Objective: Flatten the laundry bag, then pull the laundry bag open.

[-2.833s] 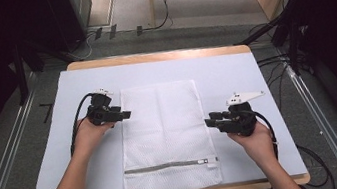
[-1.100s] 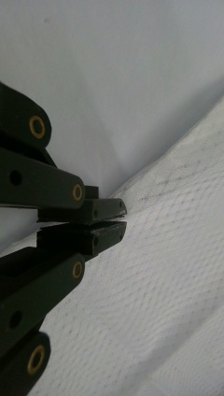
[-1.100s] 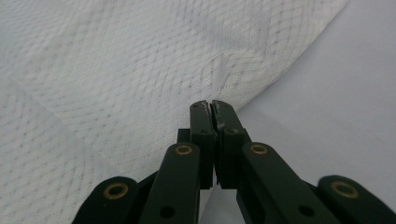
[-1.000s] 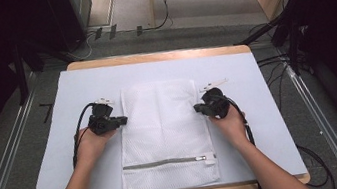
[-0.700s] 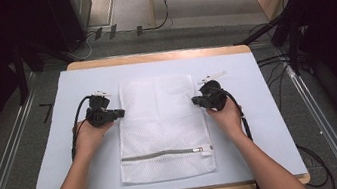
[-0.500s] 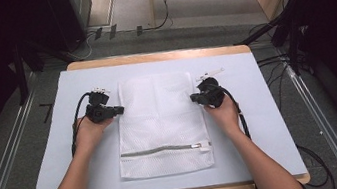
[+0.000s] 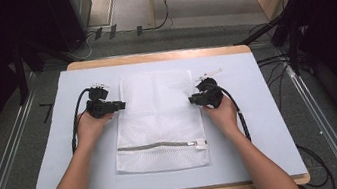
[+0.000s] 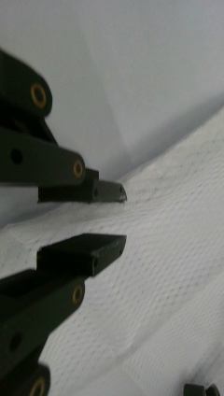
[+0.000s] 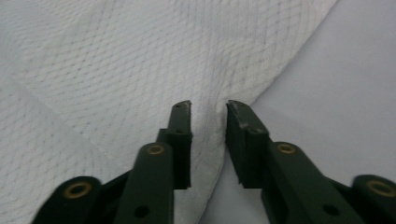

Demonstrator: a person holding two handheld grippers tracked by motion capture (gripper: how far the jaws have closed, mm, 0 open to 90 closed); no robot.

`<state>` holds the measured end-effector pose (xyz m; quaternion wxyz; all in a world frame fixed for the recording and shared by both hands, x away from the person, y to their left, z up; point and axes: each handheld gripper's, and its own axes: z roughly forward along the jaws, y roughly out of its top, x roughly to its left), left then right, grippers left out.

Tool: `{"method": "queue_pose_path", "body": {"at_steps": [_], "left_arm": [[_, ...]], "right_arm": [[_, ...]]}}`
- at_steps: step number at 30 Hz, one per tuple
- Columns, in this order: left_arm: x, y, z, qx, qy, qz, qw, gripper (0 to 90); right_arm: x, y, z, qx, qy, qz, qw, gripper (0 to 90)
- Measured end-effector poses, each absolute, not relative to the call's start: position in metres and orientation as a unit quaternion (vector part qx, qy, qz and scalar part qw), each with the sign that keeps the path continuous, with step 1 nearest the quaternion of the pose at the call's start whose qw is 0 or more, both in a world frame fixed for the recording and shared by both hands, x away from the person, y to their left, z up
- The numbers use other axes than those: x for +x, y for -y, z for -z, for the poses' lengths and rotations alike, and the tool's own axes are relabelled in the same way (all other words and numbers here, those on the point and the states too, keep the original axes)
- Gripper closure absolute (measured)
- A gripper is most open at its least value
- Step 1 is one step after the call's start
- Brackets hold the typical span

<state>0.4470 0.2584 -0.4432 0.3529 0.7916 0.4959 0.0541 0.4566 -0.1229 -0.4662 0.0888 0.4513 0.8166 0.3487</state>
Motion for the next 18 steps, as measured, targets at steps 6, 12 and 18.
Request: {"method": "queue_pose_path", "body": {"at_steps": [6,12,18], "left_arm": [[0.440,-0.256,0.436,0.807,-0.480,-0.062,0.339,52.1],[0.431,-0.257,0.424,0.812,-0.466,-0.074,0.345,45.7],[0.425,-0.258,0.419,0.813,-0.460,-0.068,0.352,43.8]], "right_arm": [[0.452,0.126,0.459,0.442,-0.817,-0.361,0.083,60.5],[0.444,0.127,0.454,0.432,-0.820,-0.367,0.082,58.0],[0.435,0.130,0.448,0.425,-0.821,-0.371,0.082,55.5]]}}
